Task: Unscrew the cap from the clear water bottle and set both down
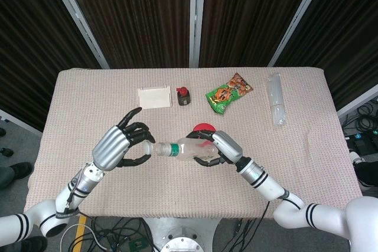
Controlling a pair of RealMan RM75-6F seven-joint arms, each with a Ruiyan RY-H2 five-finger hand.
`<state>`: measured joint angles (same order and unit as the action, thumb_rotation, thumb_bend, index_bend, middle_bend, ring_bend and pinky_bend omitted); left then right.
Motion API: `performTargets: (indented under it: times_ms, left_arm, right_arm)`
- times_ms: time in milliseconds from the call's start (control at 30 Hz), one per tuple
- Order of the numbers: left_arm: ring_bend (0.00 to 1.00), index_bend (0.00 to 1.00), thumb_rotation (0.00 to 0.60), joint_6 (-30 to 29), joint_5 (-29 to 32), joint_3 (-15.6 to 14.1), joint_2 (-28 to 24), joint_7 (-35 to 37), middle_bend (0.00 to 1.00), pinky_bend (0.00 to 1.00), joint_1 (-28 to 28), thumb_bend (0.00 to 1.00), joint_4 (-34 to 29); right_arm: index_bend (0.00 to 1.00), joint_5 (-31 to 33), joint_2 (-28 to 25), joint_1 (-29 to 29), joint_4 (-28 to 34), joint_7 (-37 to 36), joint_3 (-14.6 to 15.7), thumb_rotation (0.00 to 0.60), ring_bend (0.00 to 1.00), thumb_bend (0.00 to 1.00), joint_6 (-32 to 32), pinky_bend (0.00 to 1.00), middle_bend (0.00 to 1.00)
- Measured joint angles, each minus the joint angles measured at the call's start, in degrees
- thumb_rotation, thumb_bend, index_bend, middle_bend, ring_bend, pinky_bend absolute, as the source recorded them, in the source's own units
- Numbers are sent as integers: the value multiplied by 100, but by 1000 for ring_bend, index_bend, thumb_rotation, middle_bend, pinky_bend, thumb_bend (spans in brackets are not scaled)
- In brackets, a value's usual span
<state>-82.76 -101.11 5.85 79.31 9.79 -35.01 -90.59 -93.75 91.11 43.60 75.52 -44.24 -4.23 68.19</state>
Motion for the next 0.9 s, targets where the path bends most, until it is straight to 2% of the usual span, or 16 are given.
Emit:
performTargets:
  times_ms: [267,467,600,733,800,900]
  left_arm:
    - [332,477,600,132,323,-49,-73,-57,534,40,129,391,405]
    - [332,467,600,767,699,-204,-86,-740,525,26,169,395,720]
    - [332,455,600,1530,1071,-329,-40,-1356,504,22,120,398,802]
    - [327,401,600,2276,1479,-409,30,-1819,444,22,2,397,808]
    - [298,351,600,2544,1692,-429,93,-2087,395,22,-67,390,809]
    - [223,258,600,2789,1984,-438,151,-2399,291,21,-132,322,784]
  right_arm:
    - [548,58,-381,-155,31,304,117,600,318,435,-26,433,454]
    - [548,120,-872,-338,224,798,234,600,317,435,-43,432,452]
    - [548,177,-1151,-427,402,1265,271,600,317,435,-80,433,451]
    - [548,299,-1442,-523,667,1713,269,600,317,436,-133,433,451]
    - [548,362,-1525,-557,752,1911,269,600,317,437,-190,433,448]
    - [551,444,-1557,-588,792,2202,289,600,317,437,-315,433,442]
